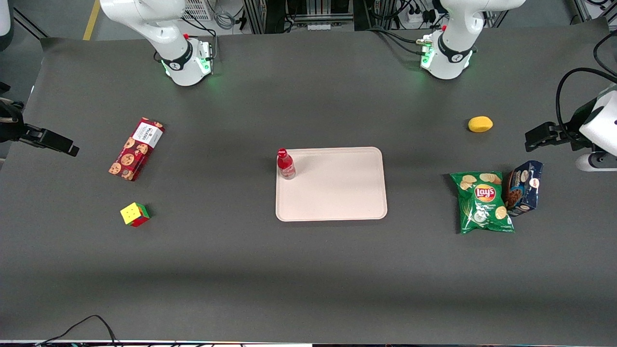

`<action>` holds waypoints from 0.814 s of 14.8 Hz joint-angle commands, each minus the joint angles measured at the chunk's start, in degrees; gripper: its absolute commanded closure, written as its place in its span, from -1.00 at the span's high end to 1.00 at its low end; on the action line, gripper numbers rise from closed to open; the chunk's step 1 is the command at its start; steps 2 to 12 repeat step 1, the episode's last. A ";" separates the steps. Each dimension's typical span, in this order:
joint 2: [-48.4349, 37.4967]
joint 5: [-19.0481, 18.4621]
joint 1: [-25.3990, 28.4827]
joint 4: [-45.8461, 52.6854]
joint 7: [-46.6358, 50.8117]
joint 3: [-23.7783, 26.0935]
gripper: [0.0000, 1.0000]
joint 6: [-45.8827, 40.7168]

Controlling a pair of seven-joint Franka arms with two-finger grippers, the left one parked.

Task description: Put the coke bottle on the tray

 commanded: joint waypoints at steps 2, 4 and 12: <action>-0.89 -0.67 0.04 -0.32 -2.08 -0.19 1.00 -0.51; -0.89 -0.67 0.04 -0.32 -2.08 -0.19 1.00 -0.51; -0.89 -0.67 0.04 -0.32 -2.08 -0.19 1.00 -0.51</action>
